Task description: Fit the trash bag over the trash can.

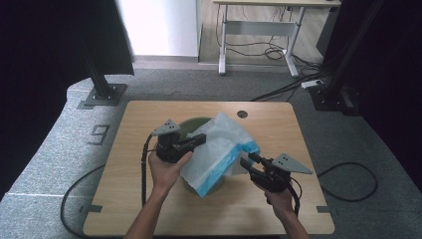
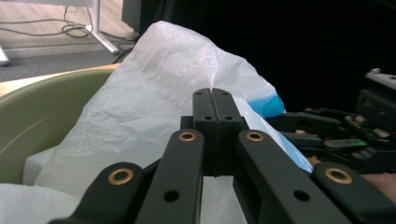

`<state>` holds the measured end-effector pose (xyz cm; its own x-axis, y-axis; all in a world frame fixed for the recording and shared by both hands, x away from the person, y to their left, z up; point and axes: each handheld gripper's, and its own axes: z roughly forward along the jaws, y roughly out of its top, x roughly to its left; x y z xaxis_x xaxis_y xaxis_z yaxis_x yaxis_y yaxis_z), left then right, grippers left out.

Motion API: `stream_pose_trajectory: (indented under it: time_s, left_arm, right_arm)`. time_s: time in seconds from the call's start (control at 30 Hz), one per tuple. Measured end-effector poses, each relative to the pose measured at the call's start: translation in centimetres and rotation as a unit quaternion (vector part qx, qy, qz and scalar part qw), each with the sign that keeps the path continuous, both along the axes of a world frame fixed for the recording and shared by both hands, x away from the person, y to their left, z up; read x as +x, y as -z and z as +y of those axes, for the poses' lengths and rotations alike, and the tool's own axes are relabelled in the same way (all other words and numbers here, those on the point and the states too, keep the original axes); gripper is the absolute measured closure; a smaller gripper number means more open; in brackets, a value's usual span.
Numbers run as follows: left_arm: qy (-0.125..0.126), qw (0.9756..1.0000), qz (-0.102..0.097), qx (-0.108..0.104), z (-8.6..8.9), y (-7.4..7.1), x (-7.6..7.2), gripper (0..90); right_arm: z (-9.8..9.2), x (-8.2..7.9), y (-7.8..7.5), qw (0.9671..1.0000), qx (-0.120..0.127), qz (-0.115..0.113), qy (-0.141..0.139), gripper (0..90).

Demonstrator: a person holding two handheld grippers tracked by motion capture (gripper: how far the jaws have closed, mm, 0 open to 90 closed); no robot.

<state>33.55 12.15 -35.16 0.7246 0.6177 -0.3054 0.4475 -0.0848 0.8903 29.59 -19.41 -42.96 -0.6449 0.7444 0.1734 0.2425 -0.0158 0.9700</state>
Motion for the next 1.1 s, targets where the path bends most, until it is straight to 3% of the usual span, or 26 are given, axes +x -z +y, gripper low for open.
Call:
stream_pose_trajectory:
  time_s: [0.2,0.53,0.8,0.9,1.1]
  left_arm:
    - [0.014,0.9997,0.001,-0.018,0.5,-0.3,-0.2,90.0]
    - [0.014,0.9997,0.004,-0.02,0.8,-0.1,-0.1,90.0]
    - [0.01,0.9997,0.01,-0.022,1.3,0.1,0.1,90.0]
    - [0.006,0.9997,0.013,-0.02,1.6,0.2,0.3,90.0]
    - [-0.002,0.9996,0.016,-0.023,1.9,0.5,0.7,90.0]
  right_arm:
    - [0.4,0.6,0.1,1.0,0.009,0.002,-0.003,53.3]
    - [0.9,1.3,0.2,0.9999,-0.004,-0.003,0.015,54.1]
    - [0.5,1.5,0.0,0.9987,-0.018,-0.034,0.035,73.5]
    - [0.4,1.3,-0.3,0.9978,-0.018,-0.053,0.034,85.5]
    - [0.4,1.3,-0.7,0.9981,-0.016,-0.057,0.017,88.8]
